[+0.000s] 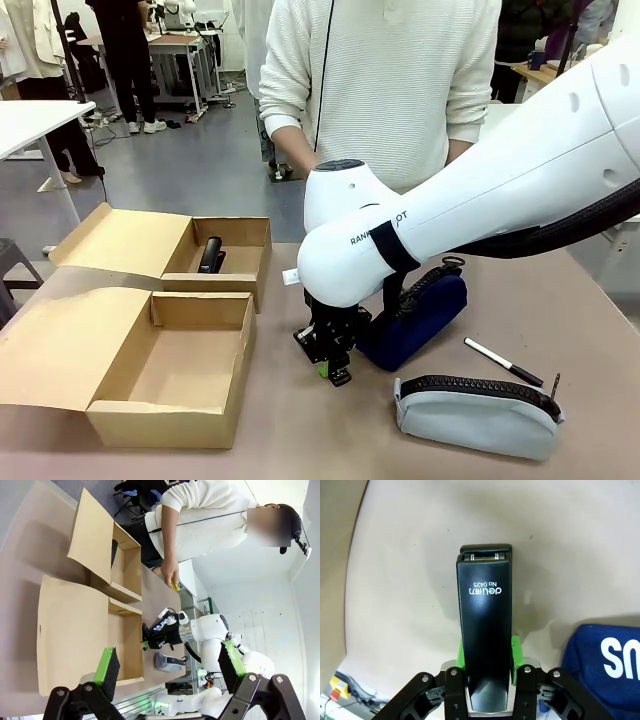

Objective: Place items inside the box.
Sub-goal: Pick up a Pencil pouch or Stapler and place it inside the Mailer Box closest to the robot.

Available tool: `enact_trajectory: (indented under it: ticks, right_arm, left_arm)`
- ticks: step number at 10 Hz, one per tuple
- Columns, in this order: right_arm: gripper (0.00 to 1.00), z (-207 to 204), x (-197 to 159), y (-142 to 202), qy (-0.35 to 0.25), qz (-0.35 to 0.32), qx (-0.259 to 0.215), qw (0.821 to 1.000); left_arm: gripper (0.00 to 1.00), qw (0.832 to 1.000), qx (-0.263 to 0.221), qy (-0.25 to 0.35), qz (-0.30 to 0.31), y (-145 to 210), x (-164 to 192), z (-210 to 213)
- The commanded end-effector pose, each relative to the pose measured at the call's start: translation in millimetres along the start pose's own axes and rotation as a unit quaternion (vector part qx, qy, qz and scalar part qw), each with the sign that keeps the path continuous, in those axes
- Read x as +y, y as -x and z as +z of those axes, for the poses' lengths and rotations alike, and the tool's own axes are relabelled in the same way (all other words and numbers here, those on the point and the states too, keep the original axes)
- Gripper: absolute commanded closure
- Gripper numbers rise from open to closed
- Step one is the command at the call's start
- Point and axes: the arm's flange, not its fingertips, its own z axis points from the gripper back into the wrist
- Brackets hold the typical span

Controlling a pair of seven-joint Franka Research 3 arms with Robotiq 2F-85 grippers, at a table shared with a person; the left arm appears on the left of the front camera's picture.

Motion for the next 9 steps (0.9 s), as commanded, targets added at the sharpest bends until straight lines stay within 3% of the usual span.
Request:
enact_trajectory:
  ticks: [1,6,9]
  right_arm:
    - [1.0,-4.8,2.6,0.2,0.013,0.01,0.001,1.0]
    - [1.0,1.6,2.3,1.6,0.011,0.012,0.001,1.0]
    - [1.0,50.5,-0.7,15.8,-0.006,0.013,-0.014,1.0]
  left_arm:
    - [0.0,1.0,-0.003,0.008,-0.01,0.1,-1.4,-0.9]
    - [0.0,1.0,-0.003,0.008,-0.01,0.1,-1.4,-0.9]
    - [0.0,1.0,-0.003,0.008,-0.01,0.1,-1.4,-0.9]
